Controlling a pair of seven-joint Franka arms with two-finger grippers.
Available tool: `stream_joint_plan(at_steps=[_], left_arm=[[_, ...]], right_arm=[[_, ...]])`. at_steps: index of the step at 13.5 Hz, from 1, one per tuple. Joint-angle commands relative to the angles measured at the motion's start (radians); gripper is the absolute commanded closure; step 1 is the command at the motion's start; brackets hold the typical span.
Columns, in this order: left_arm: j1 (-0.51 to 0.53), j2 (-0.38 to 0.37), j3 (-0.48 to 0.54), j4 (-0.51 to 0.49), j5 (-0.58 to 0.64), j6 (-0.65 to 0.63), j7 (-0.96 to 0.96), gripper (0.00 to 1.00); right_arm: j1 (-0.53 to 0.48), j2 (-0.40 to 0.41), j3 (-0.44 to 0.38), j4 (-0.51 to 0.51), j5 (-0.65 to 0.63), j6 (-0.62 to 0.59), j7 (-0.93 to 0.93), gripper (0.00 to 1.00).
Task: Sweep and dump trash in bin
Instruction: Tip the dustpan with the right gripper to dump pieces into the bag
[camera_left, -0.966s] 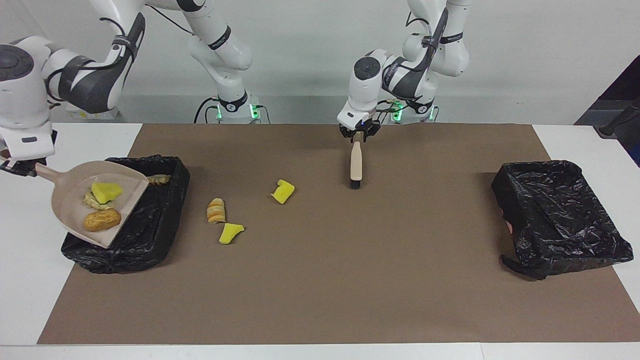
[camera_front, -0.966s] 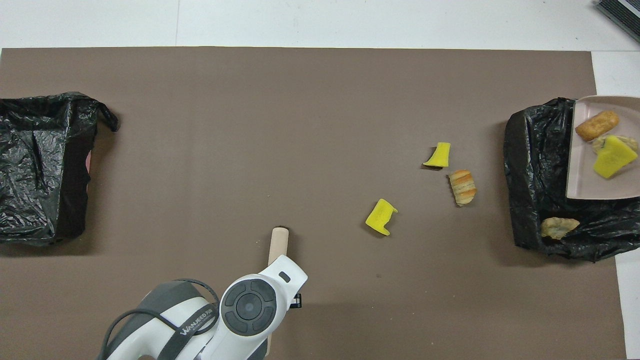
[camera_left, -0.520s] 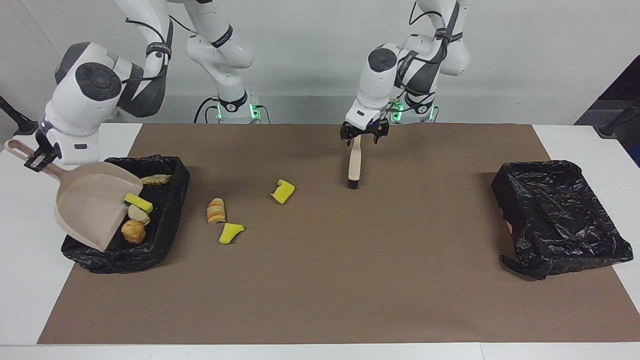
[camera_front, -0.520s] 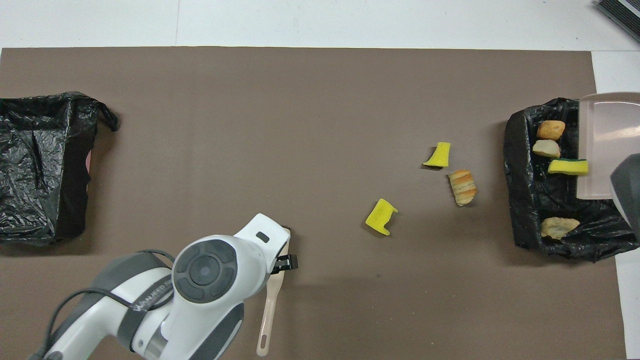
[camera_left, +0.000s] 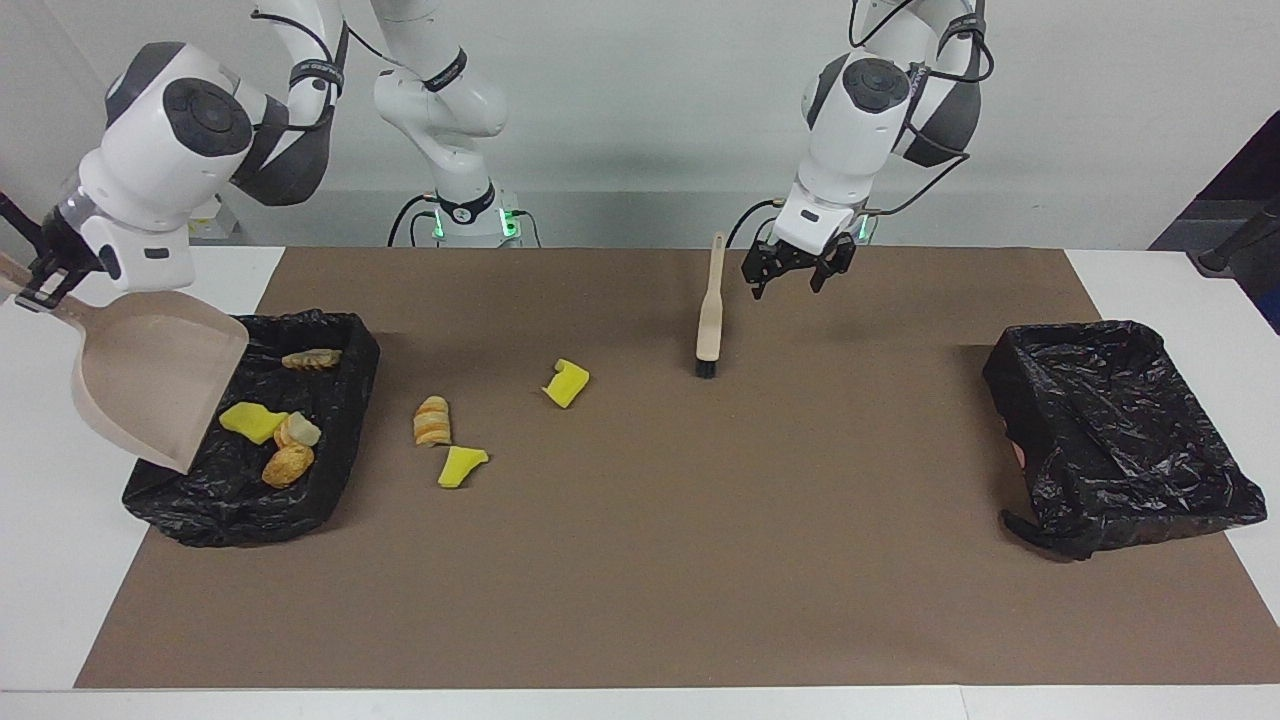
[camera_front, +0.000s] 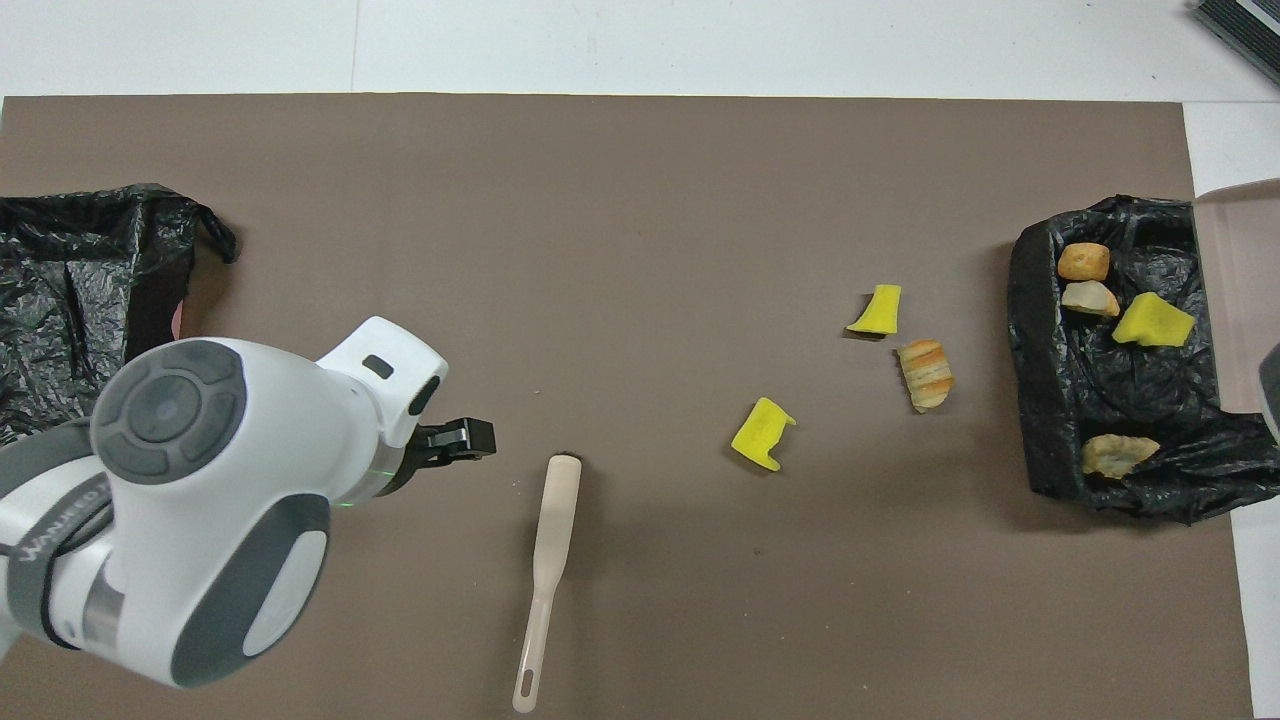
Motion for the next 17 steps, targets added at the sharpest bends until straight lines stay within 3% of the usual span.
stream_joint_plan(at_steps=[1,3,8,12,17], left_arm=[[0.113,-0.011,-0.011,0.068,0.009,-0.096,0.124,0.00],[0.171,-0.012,-0.011,0.080,0.011,-0.122,0.201,0.00],[0.280,-0.024,-0.011,0.117,0.011,-0.151,0.336,0.00],[0.378,-0.026,-0.011,0.195,0.011,-0.260,0.461,0.00],[0.395,-0.031,0.003,0.254,0.011,-0.317,0.465,0.00]], right_arm=[[-0.007,-0.014,0.032,0.012,0.041,0.013,-0.076,1.00],[-0.008,-0.010,0.053,0.035,0.104,0.008,-0.101,1.00],[-0.048,-0.020,0.046,0.026,0.435,-0.026,-0.075,1.00],[-0.015,-0.056,0.056,0.007,0.584,-0.237,0.268,1.00],[0.093,-0.112,0.056,-0.054,0.776,-0.357,0.665,1.00]])
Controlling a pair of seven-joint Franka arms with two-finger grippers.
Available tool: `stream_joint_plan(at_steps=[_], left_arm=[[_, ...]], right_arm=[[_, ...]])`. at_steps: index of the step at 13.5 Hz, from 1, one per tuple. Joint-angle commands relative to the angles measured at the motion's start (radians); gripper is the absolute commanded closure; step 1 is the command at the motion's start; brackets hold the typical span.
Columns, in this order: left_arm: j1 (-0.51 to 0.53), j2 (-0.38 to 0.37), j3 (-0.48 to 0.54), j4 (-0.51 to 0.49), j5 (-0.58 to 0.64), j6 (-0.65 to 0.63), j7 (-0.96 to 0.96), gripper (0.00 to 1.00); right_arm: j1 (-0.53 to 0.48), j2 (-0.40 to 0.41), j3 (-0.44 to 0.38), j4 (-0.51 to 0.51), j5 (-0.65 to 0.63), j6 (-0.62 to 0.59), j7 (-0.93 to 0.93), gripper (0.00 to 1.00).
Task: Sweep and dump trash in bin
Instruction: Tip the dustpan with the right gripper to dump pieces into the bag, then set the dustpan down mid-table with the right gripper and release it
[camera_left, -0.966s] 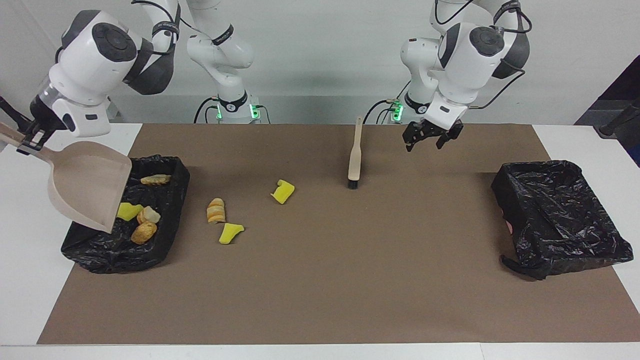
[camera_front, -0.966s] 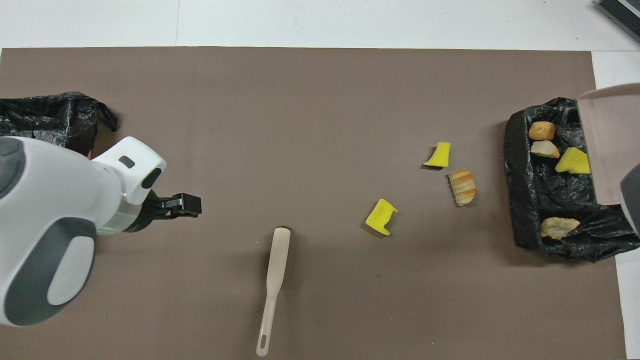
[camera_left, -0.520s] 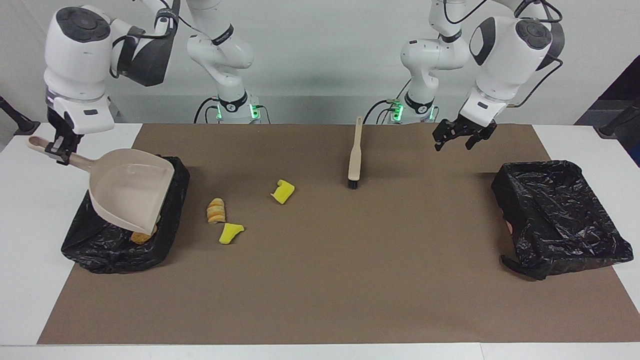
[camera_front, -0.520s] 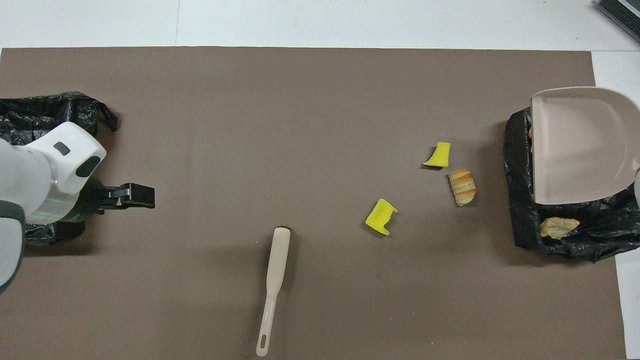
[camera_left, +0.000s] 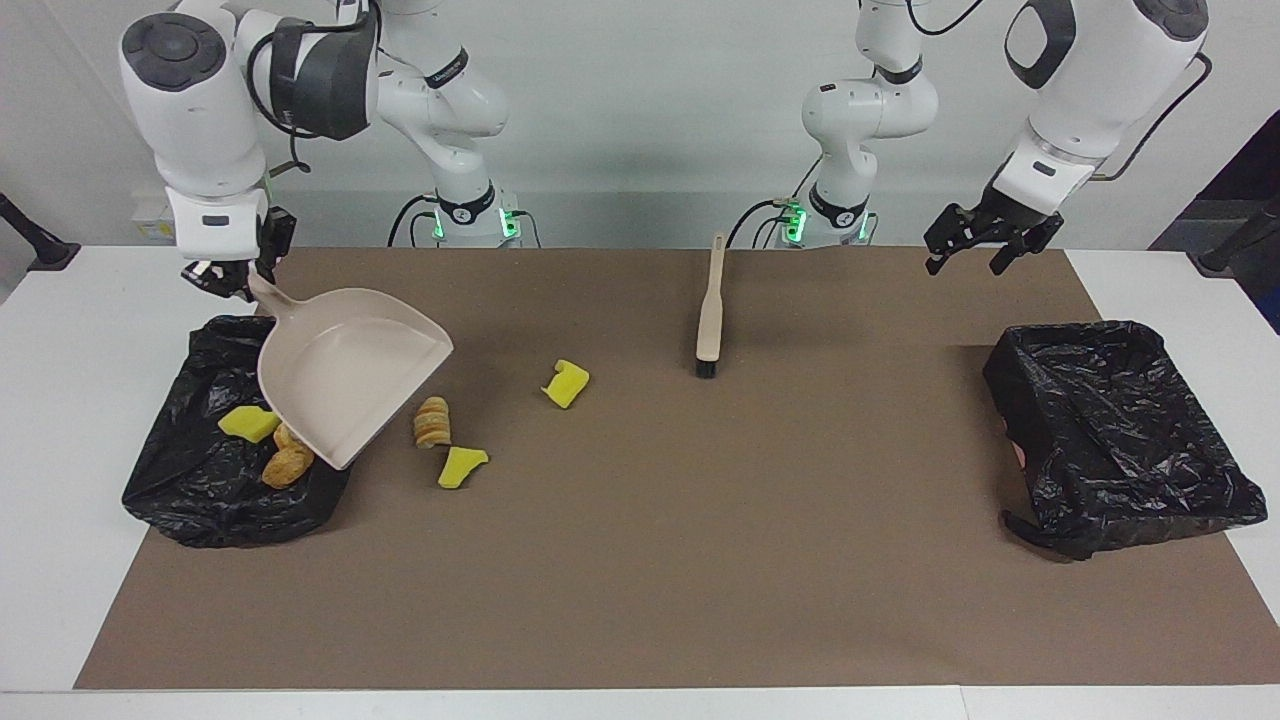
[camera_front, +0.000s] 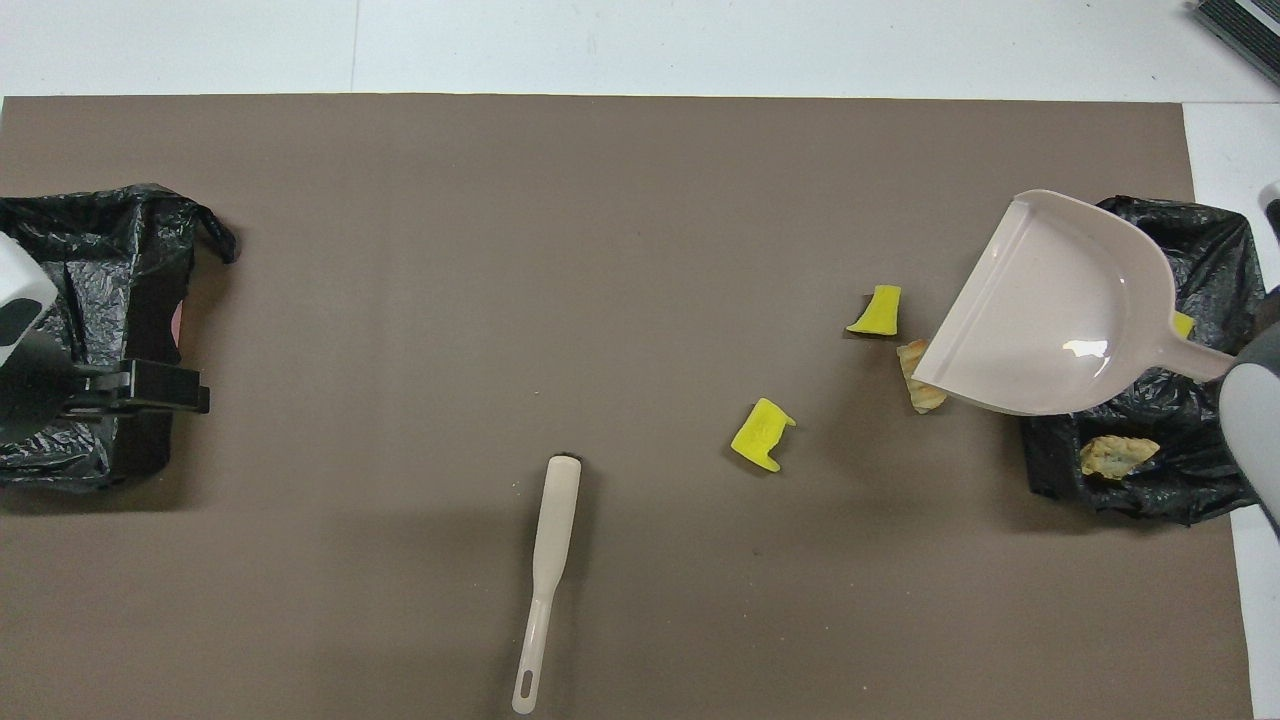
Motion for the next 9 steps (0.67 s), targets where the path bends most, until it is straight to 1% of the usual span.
stream_joint_plan(at_steps=[1,3,4,6,7,8,9], left_arm=[[0.017,-0.006,0.007,0.058,0.010,-0.085,0.007,0.00],[0.013,-0.008,0.002,0.119,0.010,-0.169,0.009,0.00],[0.005,-0.003,-0.009,0.172,0.012,-0.194,0.004,0.00],[0.002,0.029,-0.018,0.263,0.015,-0.266,-0.007,0.00],[0.002,0.035,-0.022,0.270,0.018,-0.252,-0.004,0.00],[0.005,0.044,-0.022,0.273,0.036,-0.229,0.006,0.00],[0.004,0.067,-0.022,0.289,0.050,-0.234,0.007,0.00]], right_arm=[[0.049,-0.041,0.000,-0.046,0.107,-0.030,0.220,1.00],[0.127,-0.031,0.000,-0.050,0.147,-0.027,0.415,1.00],[0.170,-0.021,0.000,-0.049,0.152,-0.022,0.501,1.00],[0.241,0.021,0.000,-0.044,0.198,-0.001,0.682,1.00],[0.276,0.044,0.001,-0.035,0.221,0.024,0.740,1.00],[0.323,0.050,0.000,-0.033,0.230,0.053,0.834,1.00],[0.345,0.079,0.001,-0.015,0.241,0.077,0.961,1.00]])
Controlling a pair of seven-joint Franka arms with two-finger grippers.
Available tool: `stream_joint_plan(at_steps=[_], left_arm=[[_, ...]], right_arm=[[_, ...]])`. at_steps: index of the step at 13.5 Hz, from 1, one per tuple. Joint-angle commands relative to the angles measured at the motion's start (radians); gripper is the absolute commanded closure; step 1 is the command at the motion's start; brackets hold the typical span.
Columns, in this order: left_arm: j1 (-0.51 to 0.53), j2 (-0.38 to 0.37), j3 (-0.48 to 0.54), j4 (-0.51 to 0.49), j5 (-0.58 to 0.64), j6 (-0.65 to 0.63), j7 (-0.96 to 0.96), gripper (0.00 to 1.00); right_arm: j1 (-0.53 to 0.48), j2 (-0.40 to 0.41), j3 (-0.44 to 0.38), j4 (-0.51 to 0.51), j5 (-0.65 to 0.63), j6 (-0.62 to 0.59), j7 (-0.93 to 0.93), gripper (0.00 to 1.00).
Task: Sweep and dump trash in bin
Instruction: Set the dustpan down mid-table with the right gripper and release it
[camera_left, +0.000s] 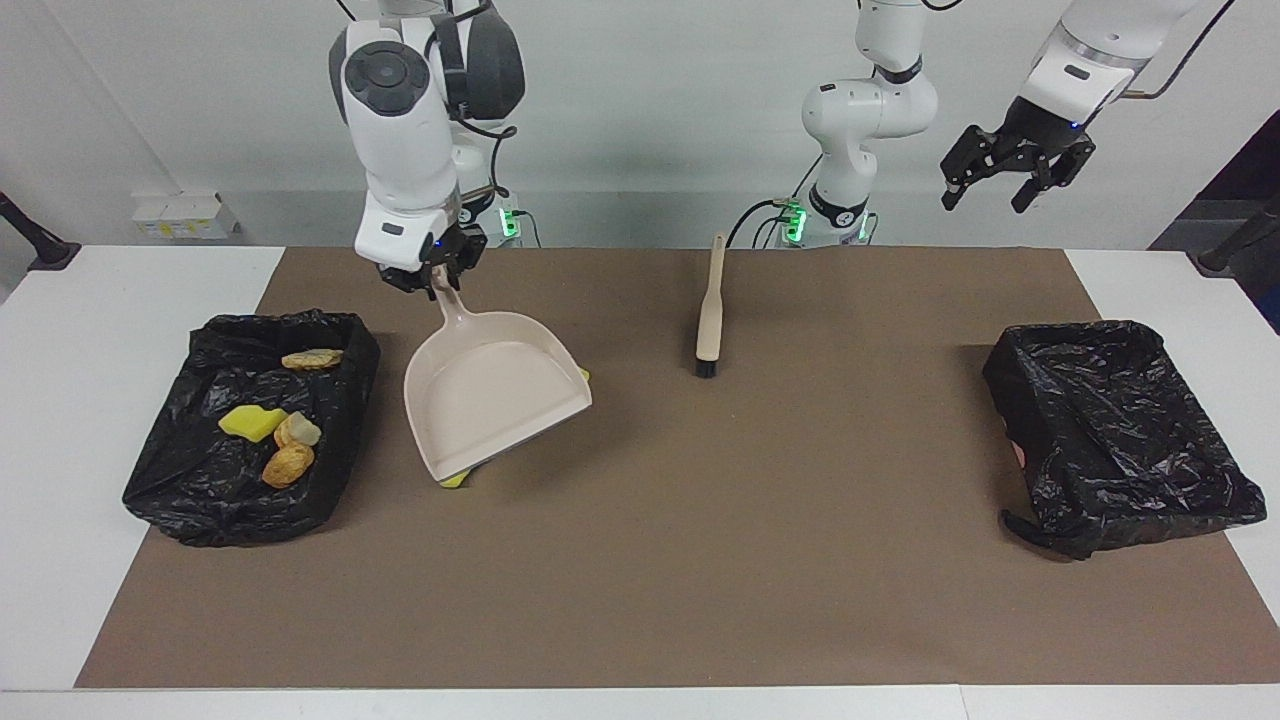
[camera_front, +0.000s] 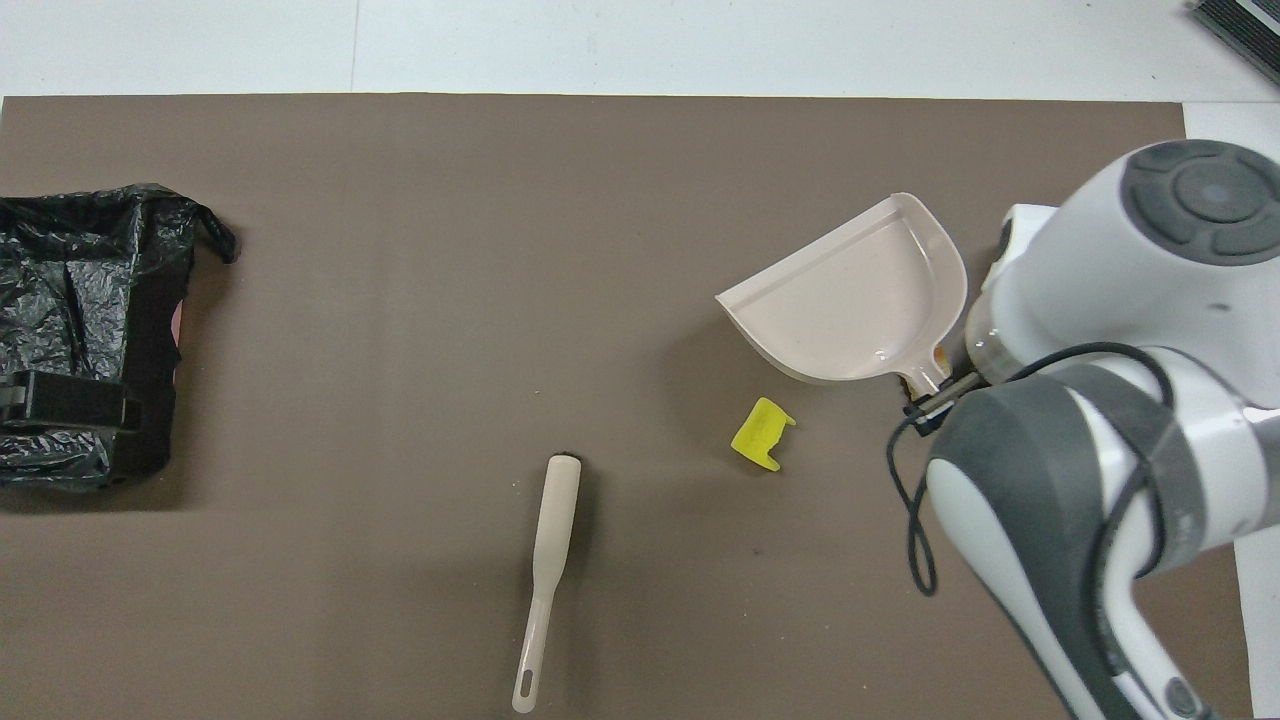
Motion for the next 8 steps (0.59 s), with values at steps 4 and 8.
stream_joint_plan(at_steps=[4,8], left_arm=[[-0.002,0.077,-0.005,0.094,0.026,0.002,0.014,0.00],[0.007,0.066,-0.004,0.074,0.023,0.023,0.055,0.00]], right_arm=[[0.225,0.189,-0.006,0.076,0.058,0.174,0.567,1.00],[0.362,0.400,-0.013,0.201,0.034,0.285,0.799,1.00]])
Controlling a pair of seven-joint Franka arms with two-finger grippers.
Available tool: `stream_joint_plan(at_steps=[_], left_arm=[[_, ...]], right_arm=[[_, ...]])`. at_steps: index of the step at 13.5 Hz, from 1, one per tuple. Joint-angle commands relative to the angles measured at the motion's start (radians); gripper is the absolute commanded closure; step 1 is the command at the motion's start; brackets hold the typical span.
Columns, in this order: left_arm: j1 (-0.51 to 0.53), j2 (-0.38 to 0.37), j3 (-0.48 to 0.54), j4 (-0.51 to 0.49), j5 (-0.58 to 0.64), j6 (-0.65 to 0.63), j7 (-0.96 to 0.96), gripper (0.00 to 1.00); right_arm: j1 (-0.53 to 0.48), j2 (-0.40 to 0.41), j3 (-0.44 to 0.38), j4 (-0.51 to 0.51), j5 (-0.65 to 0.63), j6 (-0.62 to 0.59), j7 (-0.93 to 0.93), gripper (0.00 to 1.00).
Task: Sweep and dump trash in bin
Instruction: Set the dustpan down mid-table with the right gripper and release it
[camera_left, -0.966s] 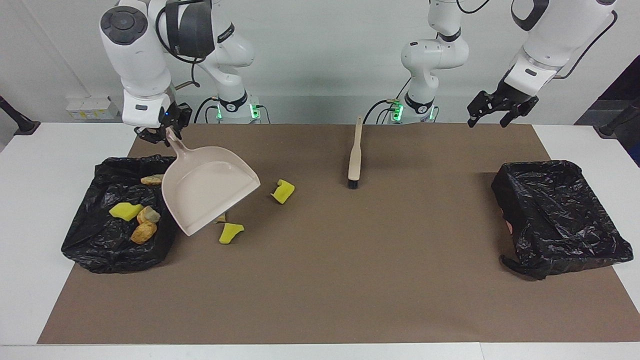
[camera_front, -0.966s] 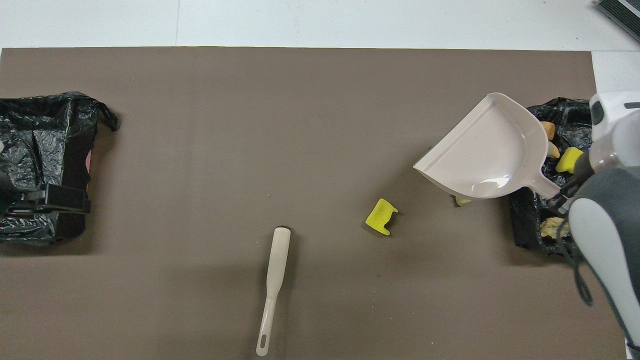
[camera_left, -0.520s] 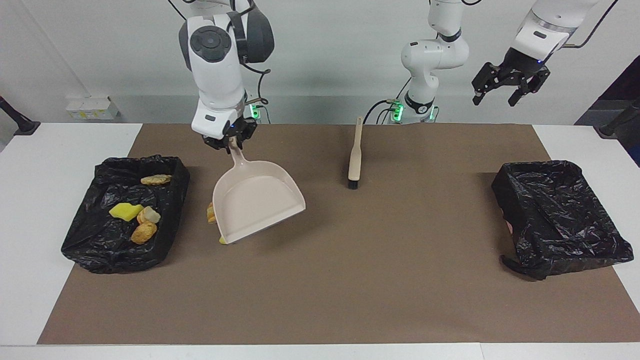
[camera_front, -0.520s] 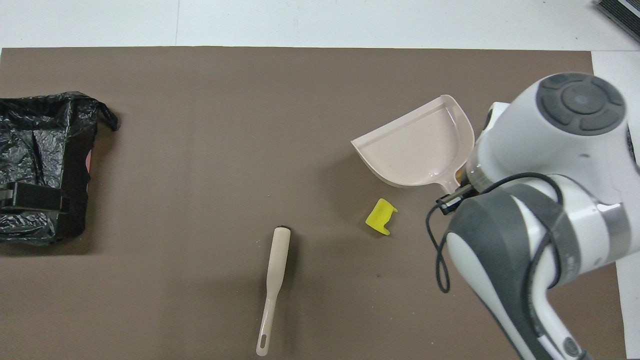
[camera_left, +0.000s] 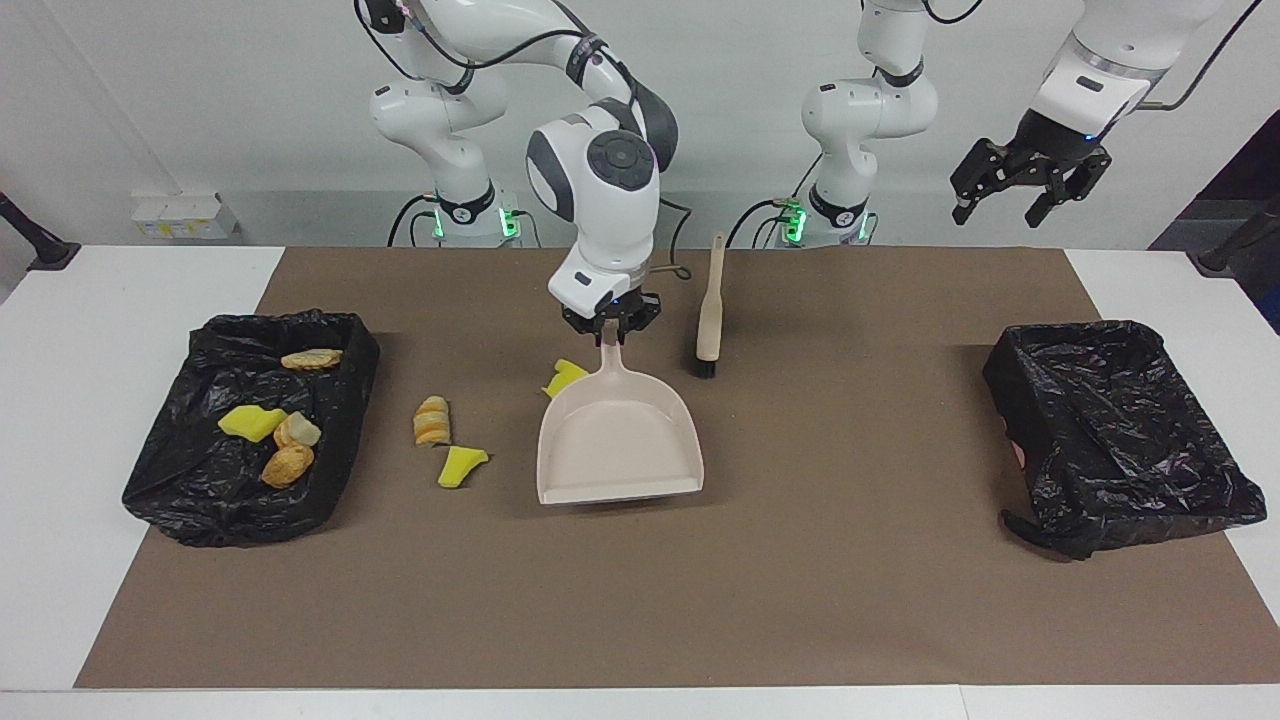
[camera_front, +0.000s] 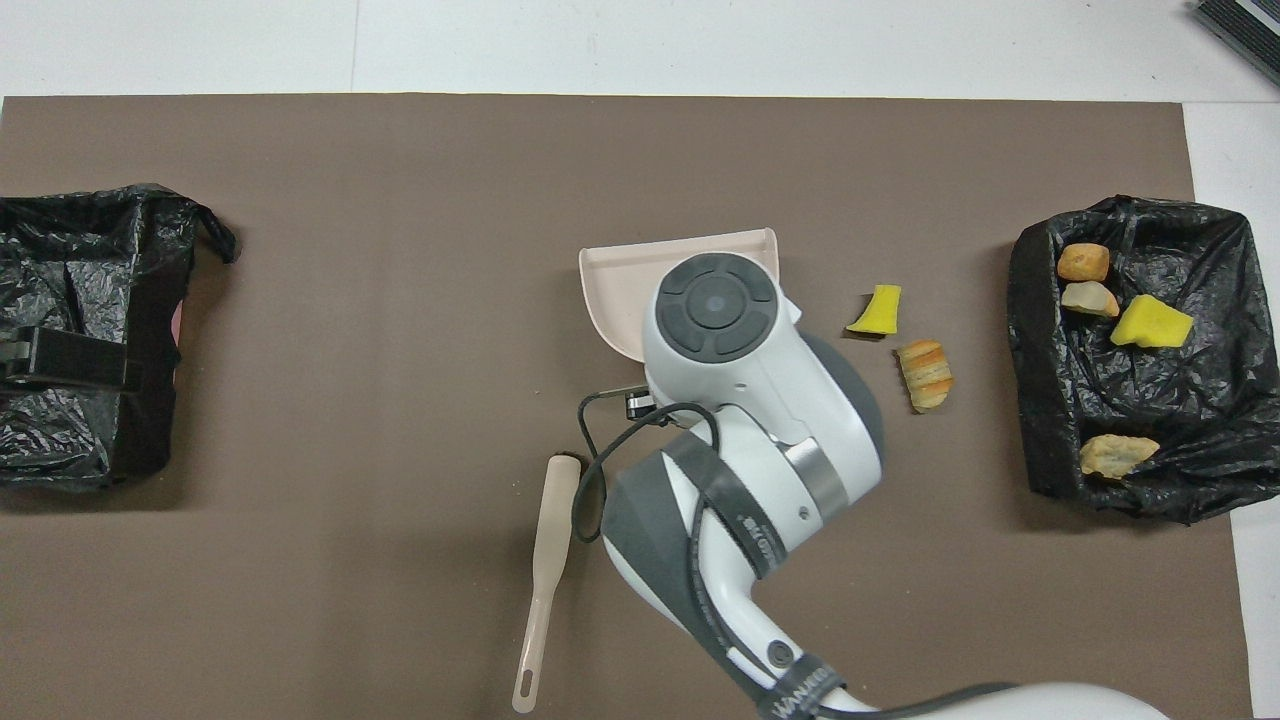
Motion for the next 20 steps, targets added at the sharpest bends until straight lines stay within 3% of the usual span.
stream_joint_plan(at_steps=[1,3,5,6,9,13,16,20], left_arm=[[0.004,-0.003,-0.001,0.002,0.014,0.010,0.028,0.00],[-0.002,-0.006,-0.002,0.000,0.014,-0.003,0.022,0.00],[0.003,-0.021,-0.002,-0.021,0.014,0.003,0.029,0.00],[0.009,-0.021,-0.002,-0.021,0.014,0.008,0.032,0.00],[0.013,-0.021,-0.001,-0.024,0.016,0.007,0.037,0.00],[0.009,-0.023,-0.001,-0.032,0.017,0.020,0.034,0.00],[0.004,-0.012,-0.001,-0.032,0.017,0.055,0.023,0.00],[-0.002,0.028,-0.004,-0.029,0.014,0.209,-0.014,0.00]], right_arm=[[0.066,0.178,-0.013,0.173,0.001,0.046,0.123,1.00],[0.065,0.192,-0.007,0.172,0.004,0.078,0.127,1.00],[0.065,0.189,-0.008,0.174,0.012,0.081,0.145,0.46],[0.062,0.186,-0.008,0.172,0.000,0.086,0.138,0.00],[0.018,0.130,-0.016,0.178,0.016,0.086,0.122,0.00],[-0.087,0.014,-0.016,0.175,0.019,0.037,-0.072,0.00],[-0.200,-0.044,-0.018,0.178,0.012,-0.058,-0.355,0.00],[-0.364,-0.116,-0.022,0.177,0.000,-0.106,-0.651,0.00]])
